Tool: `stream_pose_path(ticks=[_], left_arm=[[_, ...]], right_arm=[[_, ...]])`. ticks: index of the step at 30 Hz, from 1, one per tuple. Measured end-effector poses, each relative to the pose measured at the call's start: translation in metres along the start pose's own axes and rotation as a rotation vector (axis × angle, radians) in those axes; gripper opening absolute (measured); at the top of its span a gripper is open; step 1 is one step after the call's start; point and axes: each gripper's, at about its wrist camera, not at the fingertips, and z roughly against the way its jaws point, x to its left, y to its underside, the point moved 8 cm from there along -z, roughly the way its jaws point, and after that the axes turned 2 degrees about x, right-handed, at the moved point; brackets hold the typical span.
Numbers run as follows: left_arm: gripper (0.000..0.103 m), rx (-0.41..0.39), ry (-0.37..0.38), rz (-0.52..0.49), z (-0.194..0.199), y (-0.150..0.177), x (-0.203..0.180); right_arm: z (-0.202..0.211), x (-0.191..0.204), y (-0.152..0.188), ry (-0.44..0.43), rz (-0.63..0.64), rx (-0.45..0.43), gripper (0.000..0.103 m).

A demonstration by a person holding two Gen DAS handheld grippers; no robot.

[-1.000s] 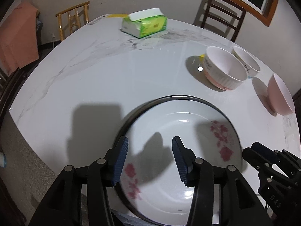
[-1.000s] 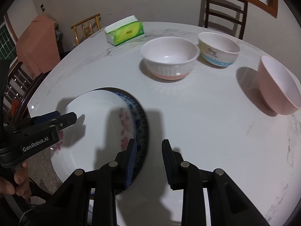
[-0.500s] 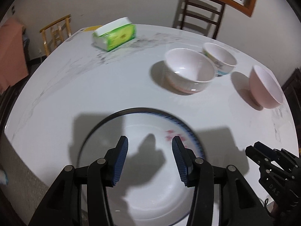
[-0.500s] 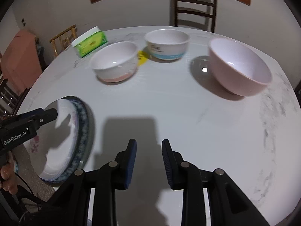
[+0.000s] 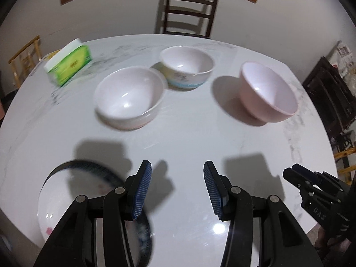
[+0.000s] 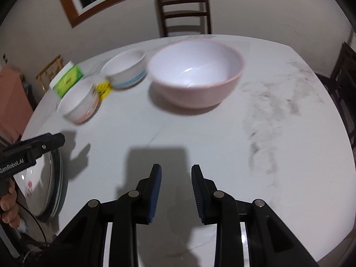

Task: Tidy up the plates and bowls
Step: 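Move the left tool to the large pink bowl and grasp its rim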

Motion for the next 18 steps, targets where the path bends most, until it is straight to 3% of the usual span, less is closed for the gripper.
stream_pose_path(ticks=[9, 18], left_arm=[[0.046, 0.008, 0.091, -0.011, -0.008, -0.055, -0.045], [0.046, 0.078, 0.154, 0.025, -0.032, -0.091, -0.073]], right_arm=[[0.016, -0.045, -0.056, 0.011, -0.073, -0.071, 0.028], [-0.001, -0.065, -0.097, 0.015, -0.125, -0.061, 0.028]])
